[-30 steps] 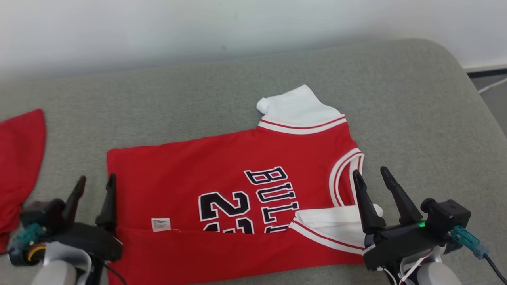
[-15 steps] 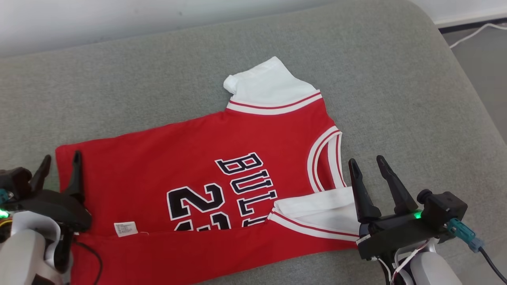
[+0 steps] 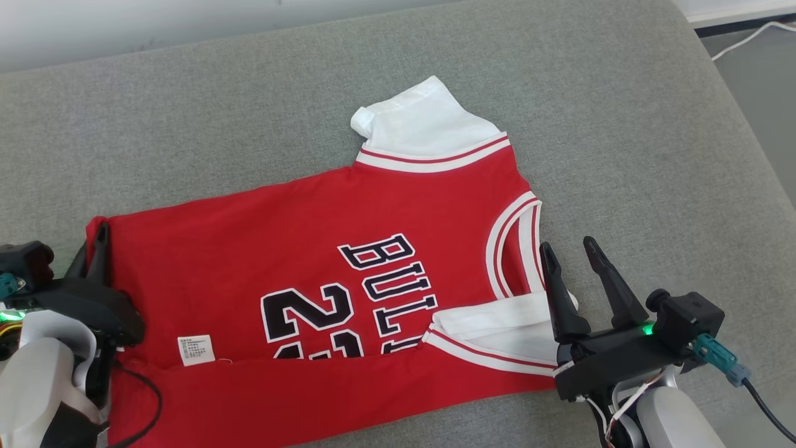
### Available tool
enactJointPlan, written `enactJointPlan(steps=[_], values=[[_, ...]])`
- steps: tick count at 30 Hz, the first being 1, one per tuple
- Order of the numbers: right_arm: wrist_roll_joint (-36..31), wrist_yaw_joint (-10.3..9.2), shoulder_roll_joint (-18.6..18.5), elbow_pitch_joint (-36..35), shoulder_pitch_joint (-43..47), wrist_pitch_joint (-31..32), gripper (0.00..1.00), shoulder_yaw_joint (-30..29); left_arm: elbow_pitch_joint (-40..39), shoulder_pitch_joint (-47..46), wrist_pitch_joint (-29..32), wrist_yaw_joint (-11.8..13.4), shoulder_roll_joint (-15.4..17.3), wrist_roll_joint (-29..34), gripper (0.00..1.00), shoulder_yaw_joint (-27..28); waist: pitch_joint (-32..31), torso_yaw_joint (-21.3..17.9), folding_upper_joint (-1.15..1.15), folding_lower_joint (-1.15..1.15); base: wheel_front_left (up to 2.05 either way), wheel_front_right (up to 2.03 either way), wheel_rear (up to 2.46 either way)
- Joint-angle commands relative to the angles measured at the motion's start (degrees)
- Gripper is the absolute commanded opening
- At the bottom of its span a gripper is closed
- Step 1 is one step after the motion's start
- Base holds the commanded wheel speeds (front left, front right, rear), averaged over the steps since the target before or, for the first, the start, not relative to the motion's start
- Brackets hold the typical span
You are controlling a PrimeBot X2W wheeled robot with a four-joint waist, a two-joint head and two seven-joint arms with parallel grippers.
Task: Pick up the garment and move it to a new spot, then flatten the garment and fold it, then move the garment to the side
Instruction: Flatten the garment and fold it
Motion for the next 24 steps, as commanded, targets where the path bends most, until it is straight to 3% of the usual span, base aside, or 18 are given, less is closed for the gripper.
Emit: enactJointPlan(steps=[1,8,14,24], values=[[-0.12,-0.04,-0.07,0.05,-0.77,-0.27,1.00,0.17,1.15,-0.20,-0.33,-0.25,0.06,0.83,0.00,-0.27,-0.13,0.20,-0.01,-0.01,0.00,0.00,0.00],[0.87,-0.04,-1.30,0.80,-3.72,1.21,1.00,-0.36,1.40,-0.12,-2.87,-0.82,-0.92,0.62,0.00,-0.77,-1.04,1.66,-0.01,-0.01,0.00,0.00,0.00],[3.48,-0.04,-2.60,5.50,-10.90,7.14,1.00,-0.89,-0.42,0.36,-3.48,-0.88,-2.06,0.82,0.00,-1.67,-0.93,3.59,-0.01,-0.01,0.00,0.00,0.00],[5.99,-0.04,-2.52,24.22,-31.76,15.40,1.00,-1.46,-6.83,-0.08,-3.95,-0.34,-4.09,1.91,0.00,-3.72,1.78,8.20,-0.01,-0.01,0.00,0.00,0.00]])
